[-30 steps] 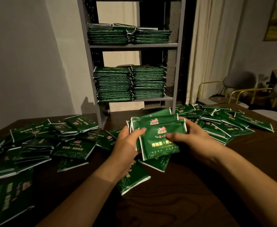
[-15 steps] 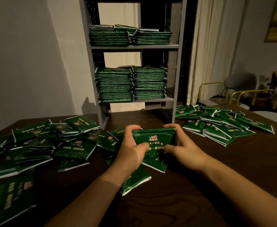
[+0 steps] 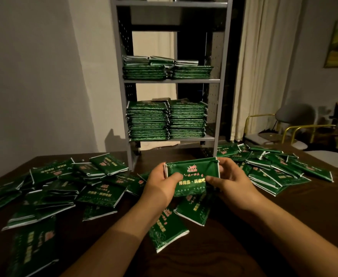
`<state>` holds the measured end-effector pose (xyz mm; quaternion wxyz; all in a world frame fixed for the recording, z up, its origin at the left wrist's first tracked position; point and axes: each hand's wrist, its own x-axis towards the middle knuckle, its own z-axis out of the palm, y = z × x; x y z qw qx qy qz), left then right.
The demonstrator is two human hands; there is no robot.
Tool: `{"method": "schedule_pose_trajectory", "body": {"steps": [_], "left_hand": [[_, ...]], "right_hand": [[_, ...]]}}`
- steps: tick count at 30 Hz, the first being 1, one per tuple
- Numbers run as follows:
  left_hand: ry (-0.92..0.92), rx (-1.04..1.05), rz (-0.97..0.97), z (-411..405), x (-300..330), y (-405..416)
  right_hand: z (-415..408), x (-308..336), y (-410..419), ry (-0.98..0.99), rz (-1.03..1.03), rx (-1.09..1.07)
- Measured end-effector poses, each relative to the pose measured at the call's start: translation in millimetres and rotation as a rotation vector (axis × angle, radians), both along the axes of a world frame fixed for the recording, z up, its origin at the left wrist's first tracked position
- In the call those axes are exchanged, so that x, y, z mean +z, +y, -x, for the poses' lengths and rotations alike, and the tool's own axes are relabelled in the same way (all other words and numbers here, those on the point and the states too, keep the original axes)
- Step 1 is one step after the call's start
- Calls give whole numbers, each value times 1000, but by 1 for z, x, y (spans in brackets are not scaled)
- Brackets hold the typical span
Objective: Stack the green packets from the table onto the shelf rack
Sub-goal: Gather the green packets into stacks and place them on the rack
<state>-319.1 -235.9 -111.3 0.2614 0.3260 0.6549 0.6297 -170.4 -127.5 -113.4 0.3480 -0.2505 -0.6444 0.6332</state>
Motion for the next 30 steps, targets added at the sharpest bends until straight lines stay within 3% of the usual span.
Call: {"method": "schedule_pose_trajectory", "body": {"steps": [8,13,16,21,30], "left_hand": [[126,-132,-66,5,42,-21],[-154,-231,-148,13,76,-37],[-225,-280,-148,19,99,-43],[-309,-322,-207,26,134,-48],[-89,-147,-199,42,186,-42]], "right_hand": [[-9,43,-14,63,72,18],[-17,81,-29,149,222,180],[-14,103,-35,246,323,248],[-3,138,-40,312,312,246],[25,180,-27,288,174,55]]}}
